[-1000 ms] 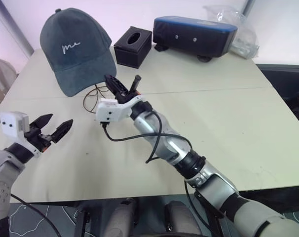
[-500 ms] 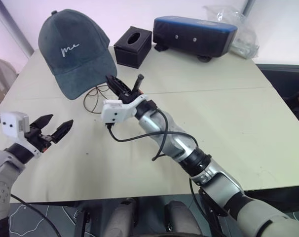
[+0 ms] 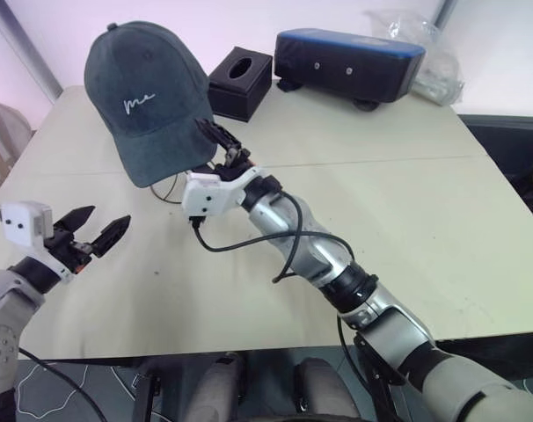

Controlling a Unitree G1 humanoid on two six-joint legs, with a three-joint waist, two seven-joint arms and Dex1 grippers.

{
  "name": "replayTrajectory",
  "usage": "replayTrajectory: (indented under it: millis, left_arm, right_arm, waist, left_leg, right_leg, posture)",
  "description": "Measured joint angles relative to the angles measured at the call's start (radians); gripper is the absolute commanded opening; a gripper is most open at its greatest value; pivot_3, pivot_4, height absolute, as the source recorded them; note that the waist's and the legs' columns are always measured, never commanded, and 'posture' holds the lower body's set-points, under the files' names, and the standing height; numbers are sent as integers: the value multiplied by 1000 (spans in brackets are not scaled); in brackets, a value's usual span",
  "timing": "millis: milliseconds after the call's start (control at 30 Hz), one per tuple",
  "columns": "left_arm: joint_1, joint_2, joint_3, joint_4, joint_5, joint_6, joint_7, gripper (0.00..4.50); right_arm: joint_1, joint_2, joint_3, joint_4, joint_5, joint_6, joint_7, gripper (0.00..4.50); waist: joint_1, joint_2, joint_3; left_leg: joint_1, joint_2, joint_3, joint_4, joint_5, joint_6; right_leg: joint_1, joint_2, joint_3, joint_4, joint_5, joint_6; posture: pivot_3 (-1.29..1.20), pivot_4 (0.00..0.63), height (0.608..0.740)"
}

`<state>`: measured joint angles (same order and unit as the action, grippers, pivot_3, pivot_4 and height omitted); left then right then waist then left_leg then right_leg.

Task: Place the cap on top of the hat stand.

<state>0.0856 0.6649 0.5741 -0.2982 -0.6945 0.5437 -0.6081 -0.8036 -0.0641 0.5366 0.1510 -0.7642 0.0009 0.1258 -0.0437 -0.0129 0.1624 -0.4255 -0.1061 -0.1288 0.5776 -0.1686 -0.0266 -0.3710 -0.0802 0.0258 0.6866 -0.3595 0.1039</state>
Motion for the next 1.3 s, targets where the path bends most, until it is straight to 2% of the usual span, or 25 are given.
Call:
replayTrajectory:
  millis: [200,467,567,833,1033,1133,1300]
  left_arm:
    - [8,4,3,0,-11,14,0,4242]
    - [-4,25,22,1,-16,19,-1,4242]
    - [-12,35,23,3,-17,19,-2,4242]
    - [-23,43,29,5,-27,21,-16,4242]
    - [-23,79,36,5,-40,37,-38,4242]
    - [-23,142,78,0,-81,67,-74,4242]
    - [-23,247,176,1,-125,104,-143,4242]
  right_arm:
    - [59,-98,-12,-1,56,-22,109,3454]
    - [83,-169,-64,-9,143,-33,208,3454]
    - [80,-174,-112,-5,200,-24,239,3454]
    - [-38,-198,-284,87,396,45,322,3454]
    - [-96,-203,-408,114,665,70,505,3454]
    - [-122,-245,-468,114,814,155,633,3454]
    - [-128,-335,-525,113,967,307,778,3454]
  waist:
    - [0,0,0]
    - [0,0,0]
    - [0,0,0]
    - [0,0,0]
    - [0,0,0]
    - [3,0,0]
    - [1,1,1]
  left_leg:
    - [0,0,0,0,-1,1]
    - [0,0,0,0,-1,1]
    - [0,0,0,0,-1,1]
    - [0,0,0,0,-1,2]
    - [0,0,0,0,-2,4]
    - [-1,0,0,0,-3,5]
    - [-1,0,-1,0,-3,6]
  right_leg:
    - [0,0,0,0,0,0]
    - [0,0,0,0,0,0]
    - [1,0,0,0,0,0]
    - [1,-1,0,-1,0,0]
    - [1,-1,-1,-1,0,0]
    - [1,-1,-1,-1,0,0]
    - [1,-1,-1,-2,0,0]
  posture:
    - [0,150,740]
    - [0,150,740]
    - [0,150,740]
    - [0,150,740]
    - [0,150,740]
    - [0,150,740]
    - [0,150,740]
